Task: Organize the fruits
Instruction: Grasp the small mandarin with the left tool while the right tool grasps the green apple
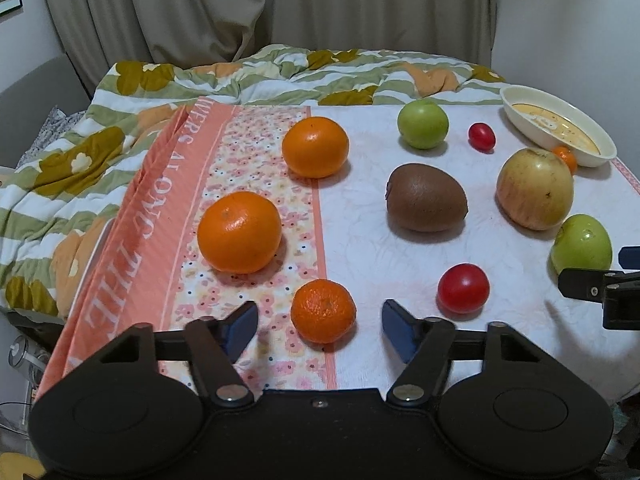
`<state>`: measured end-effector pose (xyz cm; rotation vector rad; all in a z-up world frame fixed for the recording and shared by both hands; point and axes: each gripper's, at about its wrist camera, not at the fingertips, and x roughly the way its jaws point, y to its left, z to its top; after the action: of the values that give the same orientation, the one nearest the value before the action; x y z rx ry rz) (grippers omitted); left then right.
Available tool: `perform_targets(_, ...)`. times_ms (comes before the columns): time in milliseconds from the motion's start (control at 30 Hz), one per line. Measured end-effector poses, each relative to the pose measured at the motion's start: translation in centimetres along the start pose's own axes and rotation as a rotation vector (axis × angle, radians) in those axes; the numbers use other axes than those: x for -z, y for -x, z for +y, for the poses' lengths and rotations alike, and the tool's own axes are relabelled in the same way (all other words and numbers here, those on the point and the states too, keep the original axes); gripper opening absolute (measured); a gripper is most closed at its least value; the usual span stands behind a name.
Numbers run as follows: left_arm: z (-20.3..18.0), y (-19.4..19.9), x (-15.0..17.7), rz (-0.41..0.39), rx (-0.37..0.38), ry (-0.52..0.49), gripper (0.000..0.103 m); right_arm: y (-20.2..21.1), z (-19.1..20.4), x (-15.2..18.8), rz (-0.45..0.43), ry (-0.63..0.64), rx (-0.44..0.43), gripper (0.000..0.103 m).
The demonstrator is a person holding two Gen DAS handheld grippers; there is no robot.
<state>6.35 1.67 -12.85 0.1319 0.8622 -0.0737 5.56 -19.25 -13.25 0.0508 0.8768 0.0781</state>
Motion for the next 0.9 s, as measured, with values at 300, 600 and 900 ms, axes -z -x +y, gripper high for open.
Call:
perform_targets(300,0.5,-0.8,0.3,0.017,0.032,0.025,0.04,-1.2,0.0,-0.7,0.0,0.005,-0.01,0.098)
perform_targets(600,0.6,-0.6,0.3,0.015,0.041,0.019,0.04,-1.8,0.8,-1.0,0.008,0.026,0.005,0.08)
perform_targets(900,0.6,0.9,0.3,0.004,0.061,0.015,0.04,-1.1,0.5,-1.2,0.002,0.005,0.017,0.072)
